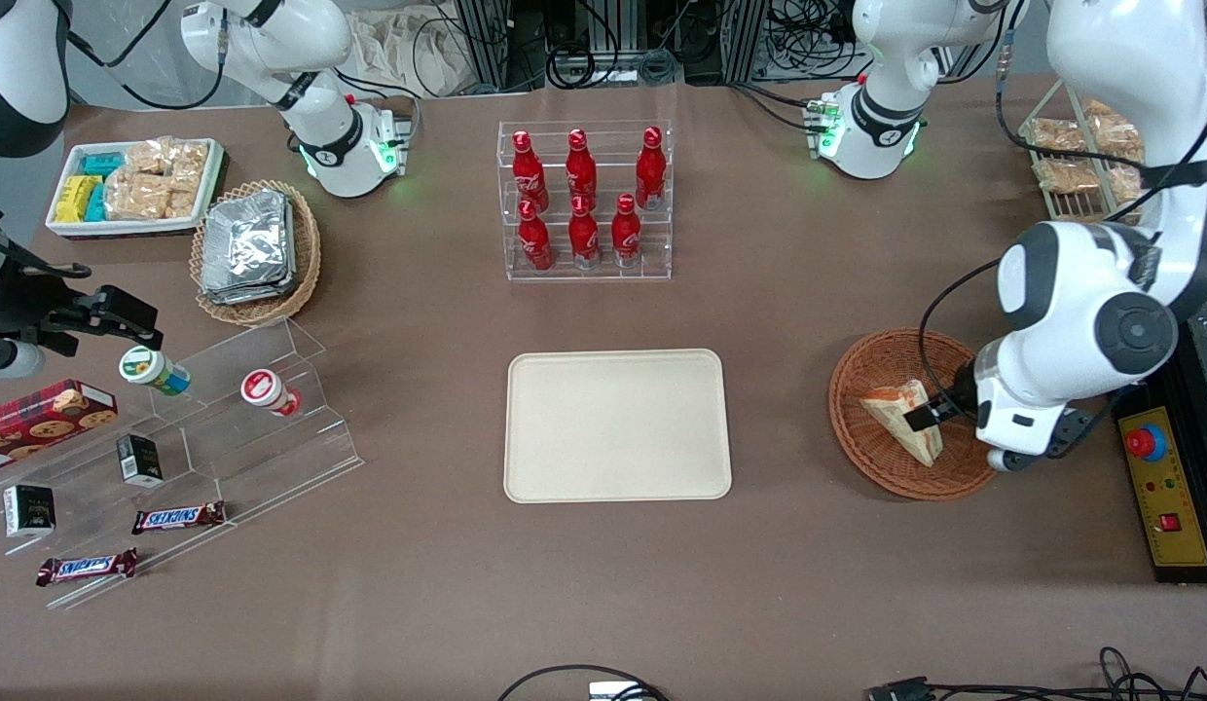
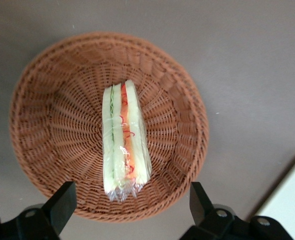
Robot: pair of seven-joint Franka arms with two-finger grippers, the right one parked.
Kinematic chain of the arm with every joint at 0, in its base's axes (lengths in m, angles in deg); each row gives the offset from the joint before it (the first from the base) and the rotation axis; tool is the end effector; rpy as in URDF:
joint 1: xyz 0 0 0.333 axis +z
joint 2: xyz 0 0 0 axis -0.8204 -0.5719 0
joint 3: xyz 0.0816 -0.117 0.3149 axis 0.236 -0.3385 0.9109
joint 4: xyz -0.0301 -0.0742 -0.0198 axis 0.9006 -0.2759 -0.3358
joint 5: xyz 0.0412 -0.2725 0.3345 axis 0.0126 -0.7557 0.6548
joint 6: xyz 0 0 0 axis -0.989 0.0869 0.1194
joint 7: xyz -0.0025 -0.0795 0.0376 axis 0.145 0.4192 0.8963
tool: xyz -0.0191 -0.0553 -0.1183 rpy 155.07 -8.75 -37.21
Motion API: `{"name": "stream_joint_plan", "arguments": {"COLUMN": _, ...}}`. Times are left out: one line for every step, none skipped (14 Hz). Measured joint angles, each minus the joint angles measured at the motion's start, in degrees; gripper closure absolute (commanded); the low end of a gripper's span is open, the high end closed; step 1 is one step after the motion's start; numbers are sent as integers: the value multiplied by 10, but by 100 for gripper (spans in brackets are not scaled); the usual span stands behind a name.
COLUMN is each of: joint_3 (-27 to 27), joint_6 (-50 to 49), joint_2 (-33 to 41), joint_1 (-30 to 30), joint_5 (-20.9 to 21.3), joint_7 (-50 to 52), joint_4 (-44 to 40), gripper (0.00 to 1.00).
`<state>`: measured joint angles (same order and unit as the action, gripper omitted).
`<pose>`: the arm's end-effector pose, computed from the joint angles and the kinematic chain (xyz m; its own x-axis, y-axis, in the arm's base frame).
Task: Place sandwich from basket to tray
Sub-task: 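Lower the open left gripper over the wrapped sandwich in the wicker basket, then close the left gripper on the wrapped sandwich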
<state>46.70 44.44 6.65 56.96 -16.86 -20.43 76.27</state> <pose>0.6483 -0.0632 0.3199 0.8769 0.4676 -0.1118 0.4670 -0.8836 -0.0329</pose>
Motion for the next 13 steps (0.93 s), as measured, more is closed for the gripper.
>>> {"name": "stream_joint_plan", "arguments": {"joint_3": 0, "joint_6": 14, "joint_2": -5, "joint_1": 0, "joint_5": 0, "joint_7": 3, "joint_4": 14, "gripper": 0}}
{"name": "stream_joint_plan", "arguments": {"joint_3": 0, "joint_6": 24, "joint_2": -9, "joint_1": 0, "joint_5": 0, "joint_7": 4, "joint_4": 25, "gripper": 0}}
{"name": "stream_joint_plan", "arguments": {"joint_3": 0, "joint_6": 33, "joint_2": -11, "joint_1": 0, "joint_5": 0, "joint_7": 5, "joint_4": 36, "gripper": 0}}
{"name": "stream_joint_plan", "arguments": {"joint_3": 0, "joint_6": 43, "joint_2": -12, "joint_1": 0, "joint_5": 0, "joint_7": 6, "joint_4": 46, "gripper": 0}}
{"name": "stream_joint_plan", "arguments": {"joint_3": 0, "joint_6": 54, "joint_2": -13, "joint_1": 0, "joint_5": 0, "joint_7": 6, "joint_4": 56, "gripper": 0}}
{"name": "stream_joint_plan", "arguments": {"joint_3": 0, "joint_6": 63, "joint_2": -15, "joint_1": 0, "joint_5": 0, "joint_7": 6, "joint_4": 65, "gripper": 0}}
{"name": "stream_joint_plan", "arguments": {"joint_3": 0, "joint_6": 70, "joint_2": -18, "joint_1": 0, "joint_5": 0, "joint_7": 6, "joint_4": 72, "gripper": 0}}
{"name": "stream_joint_plan", "arguments": {"joint_3": 0, "joint_6": 76, "joint_2": -23, "joint_1": 0, "joint_5": 3, "joint_7": 6, "joint_4": 76, "gripper": 0}}
{"name": "stream_joint_plan", "arguments": {"joint_3": 0, "joint_6": 80, "joint_2": -29, "joint_1": 0, "joint_5": 8, "joint_7": 6, "joint_4": 77, "gripper": 0}}
{"name": "stream_joint_plan", "arguments": {"joint_3": 0, "joint_6": 85, "joint_2": -36, "joint_1": 0, "joint_5": 15, "joint_7": 7, "joint_4": 77, "gripper": 2}}
{"name": "stream_joint_plan", "arguments": {"joint_3": 0, "joint_6": 93, "joint_2": -44, "joint_1": 0, "joint_5": 21, "joint_7": 7, "joint_4": 77, "gripper": 34}}
{"name": "stream_joint_plan", "arguments": {"joint_3": 1, "joint_6": 104, "joint_2": -53, "joint_1": 0, "joint_5": 23, "joint_7": 8, "joint_4": 77, "gripper": 77}}
{"name": "stream_joint_plan", "arguments": {"joint_3": 1, "joint_6": 111, "joint_2": -60, "joint_1": 0, "joint_5": 24, "joint_7": 10, "joint_4": 77, "gripper": 100}}
